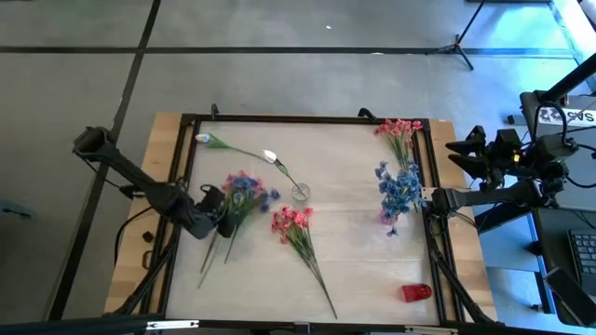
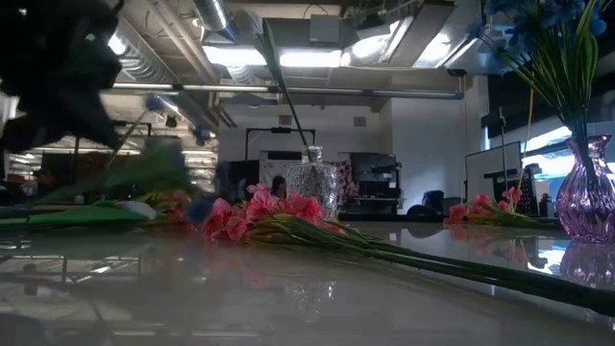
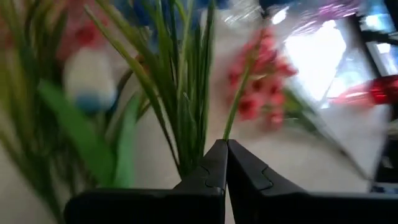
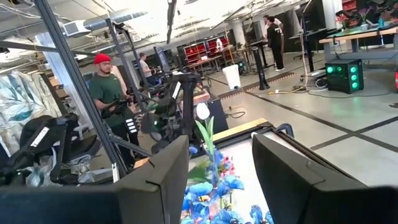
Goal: Sort flowers into vase by color
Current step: Put the blue flower into the purple vase
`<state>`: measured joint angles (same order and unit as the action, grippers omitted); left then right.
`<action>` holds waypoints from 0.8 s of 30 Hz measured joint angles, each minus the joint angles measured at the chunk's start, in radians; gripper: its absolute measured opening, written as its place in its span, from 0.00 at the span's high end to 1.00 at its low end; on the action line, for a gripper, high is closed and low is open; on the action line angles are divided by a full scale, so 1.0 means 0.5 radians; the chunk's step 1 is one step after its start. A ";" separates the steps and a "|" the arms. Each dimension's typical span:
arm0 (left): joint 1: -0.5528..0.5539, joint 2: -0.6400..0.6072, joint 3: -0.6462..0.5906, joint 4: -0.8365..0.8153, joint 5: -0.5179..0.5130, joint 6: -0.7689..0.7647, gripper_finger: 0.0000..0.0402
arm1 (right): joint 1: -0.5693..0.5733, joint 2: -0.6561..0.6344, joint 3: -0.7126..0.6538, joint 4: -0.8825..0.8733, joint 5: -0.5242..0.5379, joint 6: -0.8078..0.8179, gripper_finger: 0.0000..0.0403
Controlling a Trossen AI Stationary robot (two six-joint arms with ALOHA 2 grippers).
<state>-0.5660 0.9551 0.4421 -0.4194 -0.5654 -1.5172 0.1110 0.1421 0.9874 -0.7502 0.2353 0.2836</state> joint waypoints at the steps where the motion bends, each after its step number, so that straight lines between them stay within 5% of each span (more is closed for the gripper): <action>1: -0.017 0.041 -0.003 -0.026 -0.006 -0.052 0.99 | 0.000 0.000 0.000 0.000 0.001 0.000 0.56; 14: -0.008 0.262 0.006 -0.040 0.015 -0.074 0.72 | 0.000 0.000 0.000 -0.034 0.040 -0.001 0.56; 24: 0.005 0.259 0.232 -0.234 0.082 0.202 0.63 | 0.000 0.000 0.000 -0.041 0.101 -0.001 0.56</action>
<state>-0.5632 1.0843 0.5583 -0.5367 -0.5242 -1.4160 0.1110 0.1421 0.9874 -0.7707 0.2859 0.2832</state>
